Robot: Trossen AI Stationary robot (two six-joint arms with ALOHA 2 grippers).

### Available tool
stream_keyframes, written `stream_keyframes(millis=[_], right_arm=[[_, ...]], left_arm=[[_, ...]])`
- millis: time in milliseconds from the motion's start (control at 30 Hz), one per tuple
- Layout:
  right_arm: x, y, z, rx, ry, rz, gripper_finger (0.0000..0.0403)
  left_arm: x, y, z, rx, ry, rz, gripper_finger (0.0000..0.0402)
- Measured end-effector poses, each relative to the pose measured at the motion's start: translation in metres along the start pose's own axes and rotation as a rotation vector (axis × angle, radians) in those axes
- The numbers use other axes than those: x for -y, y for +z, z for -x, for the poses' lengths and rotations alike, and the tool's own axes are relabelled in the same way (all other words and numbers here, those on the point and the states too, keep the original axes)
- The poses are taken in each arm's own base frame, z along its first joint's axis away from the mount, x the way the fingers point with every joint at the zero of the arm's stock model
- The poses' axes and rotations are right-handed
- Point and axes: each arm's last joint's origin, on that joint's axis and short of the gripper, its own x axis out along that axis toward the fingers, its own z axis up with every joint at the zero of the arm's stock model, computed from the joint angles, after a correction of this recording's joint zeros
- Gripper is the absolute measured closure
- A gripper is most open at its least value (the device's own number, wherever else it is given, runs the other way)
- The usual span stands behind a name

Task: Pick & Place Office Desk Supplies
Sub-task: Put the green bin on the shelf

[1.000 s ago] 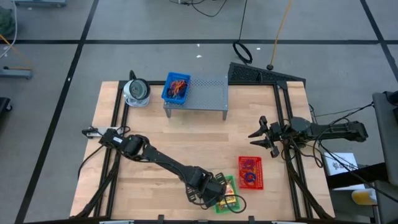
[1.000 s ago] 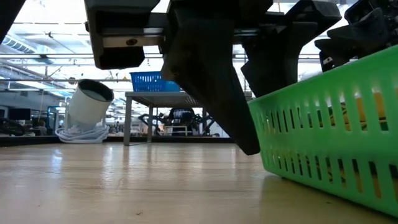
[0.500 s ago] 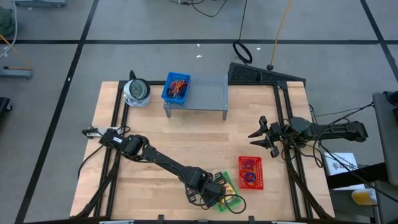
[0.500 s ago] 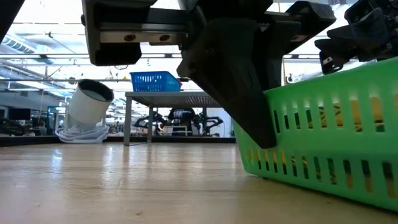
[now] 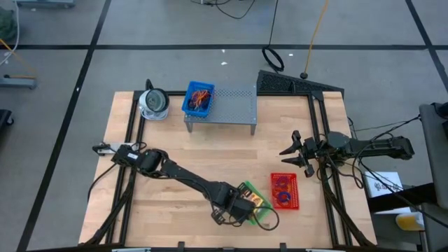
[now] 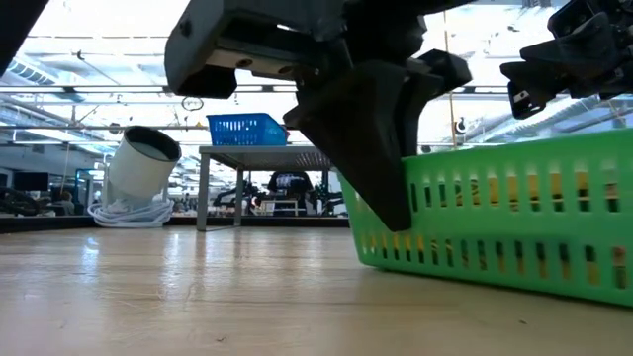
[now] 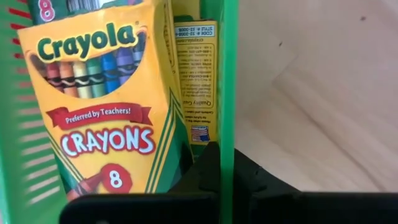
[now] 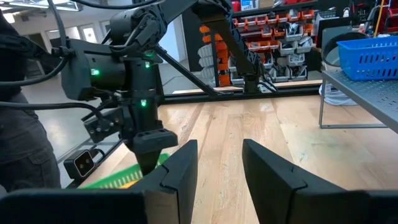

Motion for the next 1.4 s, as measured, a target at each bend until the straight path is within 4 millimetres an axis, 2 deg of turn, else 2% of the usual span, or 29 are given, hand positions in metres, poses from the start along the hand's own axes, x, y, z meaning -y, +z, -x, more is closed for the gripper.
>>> stream_keyframes(millis=[133, 367, 500, 667, 1033, 1200, 1400], right_arm=[[0.000, 0.000, 0.000, 0.000, 0.000, 0.000, 0.0287], [0.000, 0.000, 0.000, 0.000, 0.000, 0.000, 0.0287], [0.000, 0.000, 0.000, 0.000, 0.000, 0.000, 0.0287], [0.000, 0.000, 0.000, 0.000, 0.000, 0.000, 0.0287], [0.000, 0.000, 0.000, 0.001, 0.000, 0.000, 0.0287], [0.000, 0.000, 0.000, 0.000, 0.000, 0.000, 0.0287], [0.000, 0.000, 0.000, 0.000, 0.000, 0.000, 0.0287]], left_arm=[[0.001, -0.003, 0.006, -0.020, -0.009, 0.008, 0.0399], [0.002, -0.010, 0.032, -0.057, -0.036, 0.048, 0.0400], [-0.002, -0.014, 0.043, -0.067, -0.038, 0.107, 0.0400], [-0.007, -0.020, 0.066, -0.055, -0.015, 0.216, 0.0401], [-0.033, -0.048, 0.131, -0.019, 0.133, 0.630, 0.0401], [-0.047, -0.062, 0.154, 0.035, 0.142, 0.835, 0.0401], [-0.068, -0.083, 0.176, 0.108, 0.151, 1.162, 0.0401]])
